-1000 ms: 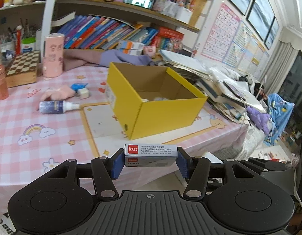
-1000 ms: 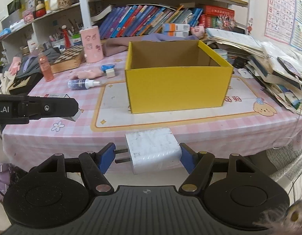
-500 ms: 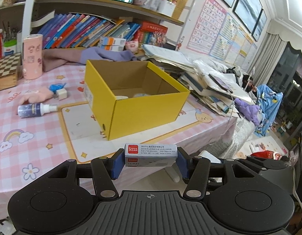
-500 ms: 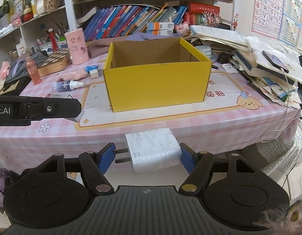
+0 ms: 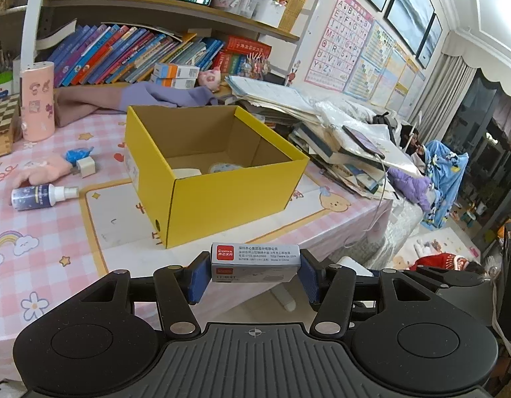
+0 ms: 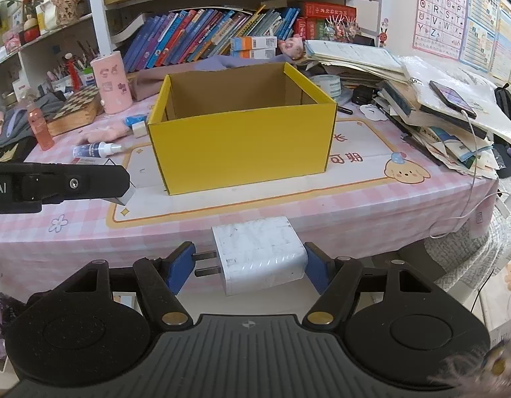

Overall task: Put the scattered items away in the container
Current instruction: 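Carry the charger and red-labelled box with both tools toward the yellow box, then lower the charger and red-labelled box into the yellow box and open both tools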

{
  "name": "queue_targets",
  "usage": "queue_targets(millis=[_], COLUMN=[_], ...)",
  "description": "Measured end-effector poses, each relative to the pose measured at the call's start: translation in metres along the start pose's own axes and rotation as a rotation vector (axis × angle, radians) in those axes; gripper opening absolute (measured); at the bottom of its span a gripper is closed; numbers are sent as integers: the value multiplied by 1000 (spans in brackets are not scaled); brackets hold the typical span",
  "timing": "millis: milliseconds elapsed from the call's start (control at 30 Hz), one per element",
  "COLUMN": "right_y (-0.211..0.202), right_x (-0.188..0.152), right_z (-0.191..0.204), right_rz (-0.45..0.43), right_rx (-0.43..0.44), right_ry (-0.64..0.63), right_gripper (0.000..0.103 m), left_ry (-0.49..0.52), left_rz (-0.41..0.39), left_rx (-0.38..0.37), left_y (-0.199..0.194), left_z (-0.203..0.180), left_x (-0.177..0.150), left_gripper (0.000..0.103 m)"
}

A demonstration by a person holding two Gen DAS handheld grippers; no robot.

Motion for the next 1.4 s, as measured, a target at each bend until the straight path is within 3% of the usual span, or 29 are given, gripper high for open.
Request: queue_targets(millis=[433, 667, 1033, 1400], right_y=[14, 20, 42, 90], right_x=[17, 38, 102, 158], right_z=[-21, -33, -43, -37], right_rz=[-5, -44, -130, -156], right_rx=[-40, -50, -14, 99], right_ry=[20, 27, 6, -80], right_gripper=[68, 68, 68, 68], left_ry=[31, 50, 46, 21], left_rz=[10, -30, -68, -85], left_rx=[-56, -64, -7, 76], left_y=[27, 38, 69, 104], left_z=[-9, -8, 14, 40], left_x=[17, 40, 82, 122], left_gripper=[55, 55, 55, 55])
Point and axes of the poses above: each gripper's, at about its wrist camera, not at the fingertips, and y roughly the way its jaws point, z to its left, x to its top, the point moved 7 cm from there along y, roughly the way its jaws point, and after that the axes turned 9 degrees about -x, right-handed, at the moved point
